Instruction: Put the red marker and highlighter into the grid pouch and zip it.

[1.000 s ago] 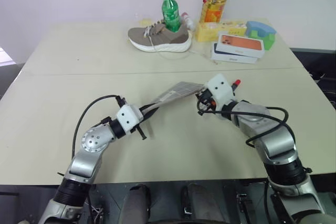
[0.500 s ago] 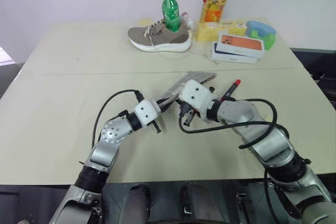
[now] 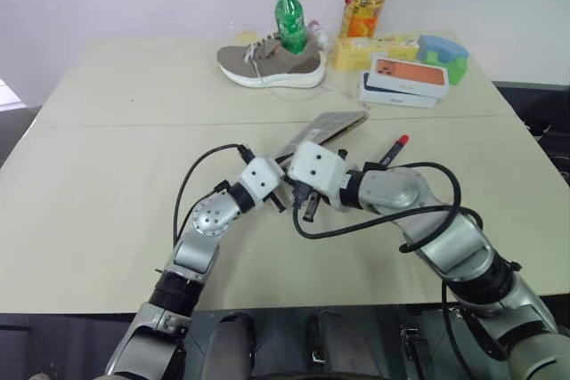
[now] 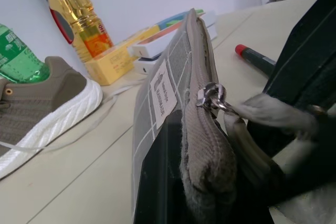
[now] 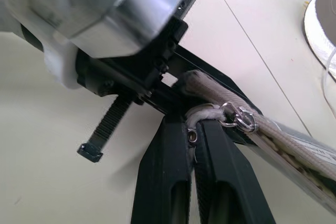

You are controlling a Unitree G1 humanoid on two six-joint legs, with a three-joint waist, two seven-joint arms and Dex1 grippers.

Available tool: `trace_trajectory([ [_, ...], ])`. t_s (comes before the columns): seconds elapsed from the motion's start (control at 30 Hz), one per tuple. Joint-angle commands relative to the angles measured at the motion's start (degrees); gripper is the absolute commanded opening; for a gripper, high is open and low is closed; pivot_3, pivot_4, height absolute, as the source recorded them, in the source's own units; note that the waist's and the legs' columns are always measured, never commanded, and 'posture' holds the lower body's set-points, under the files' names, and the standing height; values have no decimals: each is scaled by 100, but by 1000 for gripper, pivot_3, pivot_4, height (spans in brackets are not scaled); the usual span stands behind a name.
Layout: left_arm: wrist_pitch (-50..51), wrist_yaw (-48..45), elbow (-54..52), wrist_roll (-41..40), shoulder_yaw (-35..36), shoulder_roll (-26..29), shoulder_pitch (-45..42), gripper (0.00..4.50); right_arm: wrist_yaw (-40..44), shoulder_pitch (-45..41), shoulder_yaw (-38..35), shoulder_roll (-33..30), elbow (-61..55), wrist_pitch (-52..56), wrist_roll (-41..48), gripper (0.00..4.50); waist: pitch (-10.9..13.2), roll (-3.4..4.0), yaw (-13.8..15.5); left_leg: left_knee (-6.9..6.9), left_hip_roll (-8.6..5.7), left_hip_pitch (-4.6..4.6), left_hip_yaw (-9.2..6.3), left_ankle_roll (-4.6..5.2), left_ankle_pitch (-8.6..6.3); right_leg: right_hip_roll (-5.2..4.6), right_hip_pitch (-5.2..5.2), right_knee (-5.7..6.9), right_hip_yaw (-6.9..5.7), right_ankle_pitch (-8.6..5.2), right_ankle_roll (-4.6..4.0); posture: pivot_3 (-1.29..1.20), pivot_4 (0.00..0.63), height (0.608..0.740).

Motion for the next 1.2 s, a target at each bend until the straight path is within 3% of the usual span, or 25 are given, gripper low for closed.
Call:
trace_trajectory([
  [0.03,-79,145,-19,47,21,-52,-172,0,141,4,-128,84,-328,-118,220,1907,0,0,-1,0,0,0,0,0,0,0,0,0,0,0,0,0,150,740],
  [0.17,-110,170,11,-3,102,16,-192,0,-221,249,-1049,234,-367,385,400,3936,0,-1,5,0,0,0,-1,0,0,-1,1,0,-1,0,0,0,150,740],
  [0.3,-175,127,105,-73,171,139,-198,0,-953,354,-1979,563,-185,1312,249,3936,0,-2,11,2,-1,0,1,0,0,-5,2,1,0,1,0,0,150,740],
  [0.43,-257,98,310,-146,284,296,-268,0,-2089,288,-3454,1455,497,2084,-107,3936,-1,0,6,1,2,3,2,0,0,0,3,5,-1,1,-1,0,150,740],
  [0.47,-284,77,341,-156,277,321,-270,0,-2306,274,-3634,1583,645,2094,-201,4212,-2,1,3,-2,1,2,8,0,0,-1,1,6,-2,2,-2,0,150,740],
  [0.5,-305,64,357,-157,267,334,-267,0,-2444,266,-3716,1641,728,2091,-252,4486,-1,1,-2,-2,2,2,9,0,0,-1,1,6,-1,2,-2,0,150,740],
  [0.7,-406,42,471,-139,206,287,-254,0,-3707,-23,-4194,2277,1894,1485,-760,4486,-2,3,-13,-5,1,2,19,0,0,1,-2,6,2,2,-2,0,150,740],
  [0.97,-395,86,441,-115,211,194,-211,0,-4481,-520,-5023,2949,2969,1224,-588,4486,-2,4,-11,-7,2,1,24,0,0,0,-3,4,4,1,-1,0,150,740],
  [1.07,-387,85,408,-116,211,192,-189,0,-4591,-609,-5184,3022,3131,1241,-517,3601,-2,5,-12,-7,2,0,25,0,0,-1,-3,4,4,1,-1,0,150,740],
  [1.2,-371,86,365,-134,230,195,-153,0,-4699,-553,-5085,2961,3110,1217,-569,1652,-2,5,-18,-7,2,0,25,0,0,-1,-3,4,4,1,-1,0,150,740],
])
